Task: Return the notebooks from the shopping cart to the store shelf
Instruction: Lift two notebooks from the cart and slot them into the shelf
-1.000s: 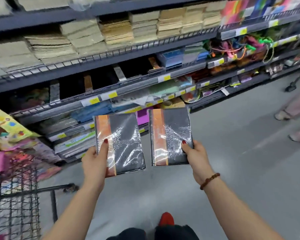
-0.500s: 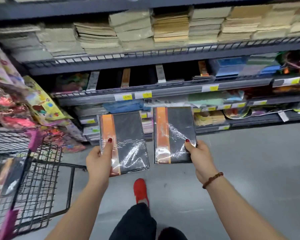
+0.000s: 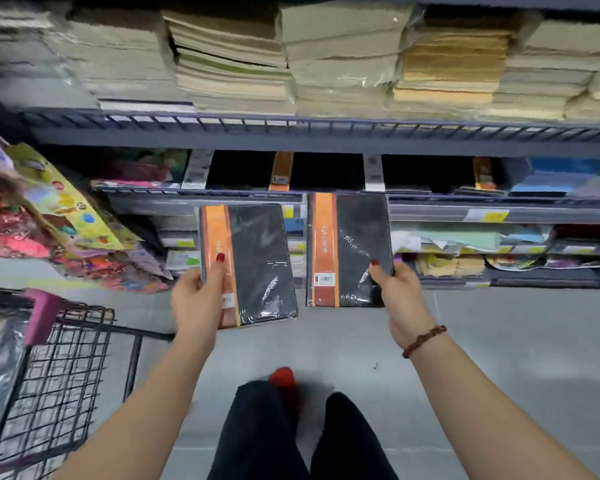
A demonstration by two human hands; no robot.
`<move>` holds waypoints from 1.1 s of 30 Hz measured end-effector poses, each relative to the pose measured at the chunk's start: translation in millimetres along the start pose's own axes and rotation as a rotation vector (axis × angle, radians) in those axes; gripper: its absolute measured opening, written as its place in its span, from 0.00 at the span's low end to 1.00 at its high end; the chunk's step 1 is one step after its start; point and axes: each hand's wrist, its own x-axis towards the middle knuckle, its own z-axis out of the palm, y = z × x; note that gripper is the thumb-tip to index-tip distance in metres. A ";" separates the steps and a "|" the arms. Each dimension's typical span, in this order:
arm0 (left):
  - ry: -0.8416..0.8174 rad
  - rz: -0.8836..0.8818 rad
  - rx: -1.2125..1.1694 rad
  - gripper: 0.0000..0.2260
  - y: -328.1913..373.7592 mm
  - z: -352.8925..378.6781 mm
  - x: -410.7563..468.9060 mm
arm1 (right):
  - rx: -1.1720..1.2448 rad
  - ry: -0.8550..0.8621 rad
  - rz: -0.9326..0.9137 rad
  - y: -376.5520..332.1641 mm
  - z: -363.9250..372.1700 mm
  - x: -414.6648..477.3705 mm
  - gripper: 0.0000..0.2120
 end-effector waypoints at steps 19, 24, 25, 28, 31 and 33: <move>0.122 -0.151 -0.191 0.16 -74.9 65.1 66.5 | -0.173 -0.060 0.008 -2.2 65.7 156.2 0.08; 0.155 -0.161 -0.193 0.19 -85.7 72.9 66.0 | -0.131 0.003 -0.196 -10.9 80.5 155.8 0.19; 0.165 -0.154 -0.203 0.18 -87.1 73.8 65.5 | -0.137 -0.012 -0.266 -8.6 82.3 152.6 0.22; 0.166 -0.140 -0.224 0.23 -93.4 73.5 66.3 | -0.422 -0.081 -0.519 7.0 81.2 137.5 0.34; 0.188 -0.157 -0.231 0.24 -96.4 71.9 67.2 | -0.659 -0.080 -0.745 24.6 76.0 139.8 0.31; 0.204 -0.161 -0.231 0.22 -95.8 72.8 66.9 | -0.797 -0.032 -0.861 27.4 77.7 147.7 0.26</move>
